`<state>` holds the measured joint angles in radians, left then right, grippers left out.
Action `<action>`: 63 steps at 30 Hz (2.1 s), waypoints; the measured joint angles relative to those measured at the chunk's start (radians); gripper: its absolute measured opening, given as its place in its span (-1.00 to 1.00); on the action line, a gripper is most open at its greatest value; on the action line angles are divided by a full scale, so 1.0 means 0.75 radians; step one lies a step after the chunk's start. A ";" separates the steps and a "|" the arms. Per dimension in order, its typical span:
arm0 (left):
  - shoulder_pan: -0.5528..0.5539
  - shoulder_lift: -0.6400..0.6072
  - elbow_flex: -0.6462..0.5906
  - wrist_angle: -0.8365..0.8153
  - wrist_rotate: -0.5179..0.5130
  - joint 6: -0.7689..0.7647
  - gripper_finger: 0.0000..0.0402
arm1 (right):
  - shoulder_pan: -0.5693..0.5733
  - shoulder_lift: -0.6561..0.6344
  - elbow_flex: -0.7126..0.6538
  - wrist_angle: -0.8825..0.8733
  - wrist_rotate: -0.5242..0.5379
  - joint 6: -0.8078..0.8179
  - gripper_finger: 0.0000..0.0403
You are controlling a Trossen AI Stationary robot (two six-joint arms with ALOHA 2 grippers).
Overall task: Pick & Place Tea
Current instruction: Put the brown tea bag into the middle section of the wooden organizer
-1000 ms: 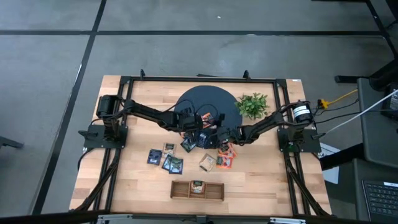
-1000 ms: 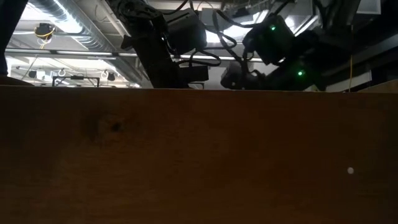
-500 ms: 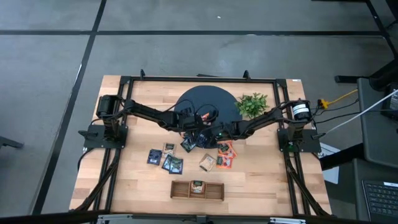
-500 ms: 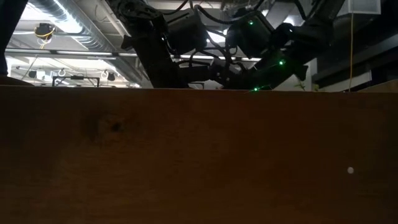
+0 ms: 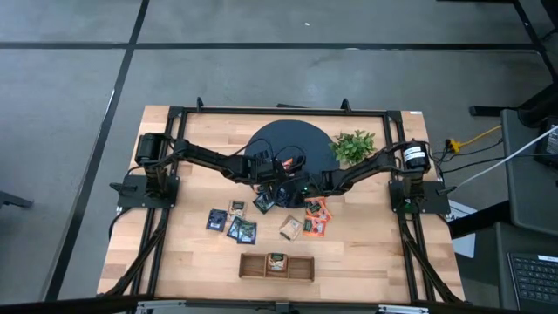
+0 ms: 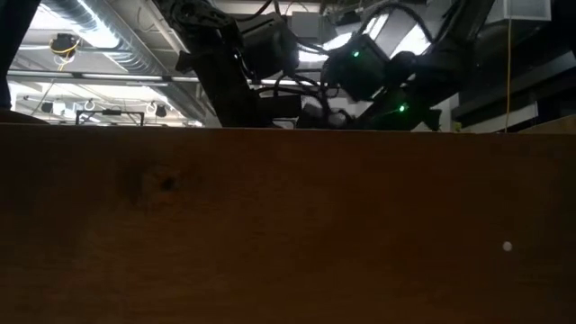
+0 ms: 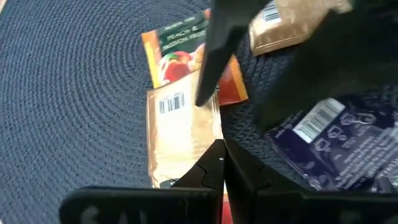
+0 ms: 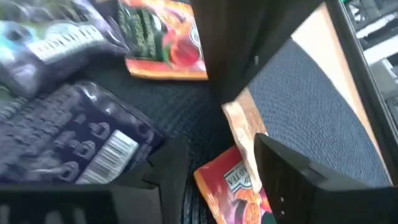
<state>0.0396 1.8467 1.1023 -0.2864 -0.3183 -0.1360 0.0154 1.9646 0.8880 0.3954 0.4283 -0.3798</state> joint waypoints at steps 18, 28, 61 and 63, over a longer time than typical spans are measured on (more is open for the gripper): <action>0.003 -0.002 0.001 -0.001 0.022 -0.020 -0.98 | 0.002 0.068 0.087 -0.017 0.165 -0.019 -0.67; 0.003 -0.002 0.001 -0.002 0.064 -0.016 -0.94 | 0.003 0.068 0.087 -0.020 0.155 -0.014 -0.93; -0.172 -0.198 0.000 -0.350 -0.216 0.140 -0.34 | -0.006 -0.229 0.089 -0.301 -0.328 0.483 -0.98; -0.189 -0.198 0.000 -0.339 -0.213 0.140 -0.33 | -0.006 -0.250 0.088 -0.346 -0.355 0.525 -0.98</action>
<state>-0.1024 1.6981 1.1023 -0.5408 -0.4778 -0.0307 0.0109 1.7770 0.9539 0.1363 0.1622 0.0140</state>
